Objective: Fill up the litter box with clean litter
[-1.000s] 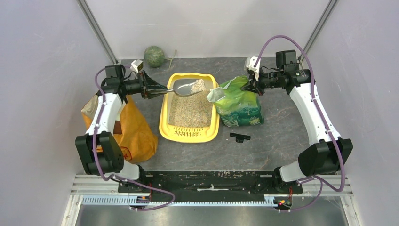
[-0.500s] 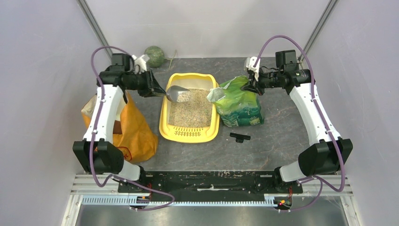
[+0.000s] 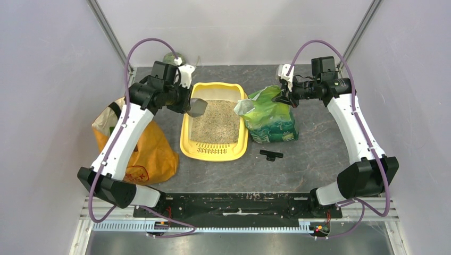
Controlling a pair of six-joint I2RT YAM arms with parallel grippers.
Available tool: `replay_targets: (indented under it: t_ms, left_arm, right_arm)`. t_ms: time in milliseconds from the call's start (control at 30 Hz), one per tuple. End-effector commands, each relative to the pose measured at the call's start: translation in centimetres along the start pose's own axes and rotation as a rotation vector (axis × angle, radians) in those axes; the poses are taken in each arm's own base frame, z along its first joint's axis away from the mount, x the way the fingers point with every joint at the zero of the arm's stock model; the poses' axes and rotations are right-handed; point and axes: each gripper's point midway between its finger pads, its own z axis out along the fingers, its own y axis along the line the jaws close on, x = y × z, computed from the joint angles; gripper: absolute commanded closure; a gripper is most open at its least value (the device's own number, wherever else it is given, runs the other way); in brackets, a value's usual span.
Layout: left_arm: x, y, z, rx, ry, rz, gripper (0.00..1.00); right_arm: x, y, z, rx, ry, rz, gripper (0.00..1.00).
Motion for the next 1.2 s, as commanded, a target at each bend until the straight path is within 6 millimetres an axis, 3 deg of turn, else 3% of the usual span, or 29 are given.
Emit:
replay_targets:
  t_ms: [0,267,400,633,933,1167]
  left_arm:
    - [-4.4,0.4,-3.5,-0.031,-0.170,0.178,0.98]
    - [-8.3,-6.8,-7.2,0.377,-0.271,0.199,0.98]
    - [-8.7,-9.8,-8.1,0.571,-0.267,0.219,0.98]
    - [-8.5,-11.4,-6.4,0.696,-0.218,0.220,0.98]
    - [-7.8,-11.4,-1.9,0.624,-0.109,0.211,0.98]
    - [-8.8,-14.0,1.7,0.537,-0.020,0.089,0.98]
  right_arm:
    - [-5.2,-1.2,-2.0,0.074,-0.100,-0.173,1.00]
    - [-5.2,-0.9,-2.0,0.073,-0.100,-0.170,1.00]
    - [-5.3,-0.8,-2.1,0.072,-0.102,-0.173,1.00]
    - [-5.4,-0.7,-2.0,0.066,-0.109,-0.175,1.00]
    - [-5.1,-0.3,-2.1,0.062,-0.109,-0.189,1.00]
    - [-5.5,-0.7,-1.8,0.064,-0.126,-0.193,1.00]
